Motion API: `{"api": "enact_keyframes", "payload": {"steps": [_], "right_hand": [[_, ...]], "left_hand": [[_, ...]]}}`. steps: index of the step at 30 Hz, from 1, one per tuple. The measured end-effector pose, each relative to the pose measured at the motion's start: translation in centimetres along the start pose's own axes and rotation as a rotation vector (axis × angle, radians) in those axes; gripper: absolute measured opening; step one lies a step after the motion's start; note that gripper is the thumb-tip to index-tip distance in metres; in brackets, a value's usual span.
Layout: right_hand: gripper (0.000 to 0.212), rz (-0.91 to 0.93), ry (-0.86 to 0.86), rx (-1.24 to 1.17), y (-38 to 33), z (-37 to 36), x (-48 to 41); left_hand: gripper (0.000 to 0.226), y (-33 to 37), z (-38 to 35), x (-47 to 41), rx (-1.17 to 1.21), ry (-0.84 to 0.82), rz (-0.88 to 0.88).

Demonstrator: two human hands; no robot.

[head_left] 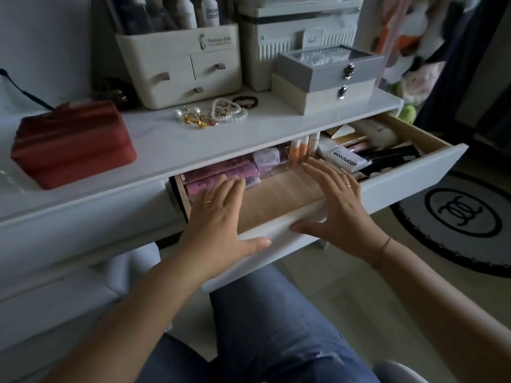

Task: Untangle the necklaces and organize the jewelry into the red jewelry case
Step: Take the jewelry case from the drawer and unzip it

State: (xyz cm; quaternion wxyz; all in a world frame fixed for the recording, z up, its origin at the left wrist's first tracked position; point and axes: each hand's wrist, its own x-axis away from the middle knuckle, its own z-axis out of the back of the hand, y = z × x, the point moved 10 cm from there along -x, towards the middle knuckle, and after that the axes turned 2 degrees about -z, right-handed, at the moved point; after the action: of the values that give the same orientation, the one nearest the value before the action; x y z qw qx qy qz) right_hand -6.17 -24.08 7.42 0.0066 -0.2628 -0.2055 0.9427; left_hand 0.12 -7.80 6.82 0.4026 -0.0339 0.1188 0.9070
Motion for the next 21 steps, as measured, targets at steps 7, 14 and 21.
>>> {"api": "enact_keyframes", "payload": {"steps": [7, 14, 21], "right_hand": [[0.1, -0.031, -0.025, -0.082, 1.2, -2.8, -5.6], [0.087, 0.016, 0.004, 0.089, 1.7, -5.9, -10.5], [0.062, -0.027, 0.254, 0.16, 1.6, -5.9, -11.7]], "left_hand": [[0.106, -3.2, 1.8, -2.8, -0.163, 0.182, 0.083], [0.08, -7.7, 2.3, -4.3, -0.223, 0.361, 0.132], [0.062, -8.3, 2.8, -4.0, -0.212, 0.522, 0.059]]}}
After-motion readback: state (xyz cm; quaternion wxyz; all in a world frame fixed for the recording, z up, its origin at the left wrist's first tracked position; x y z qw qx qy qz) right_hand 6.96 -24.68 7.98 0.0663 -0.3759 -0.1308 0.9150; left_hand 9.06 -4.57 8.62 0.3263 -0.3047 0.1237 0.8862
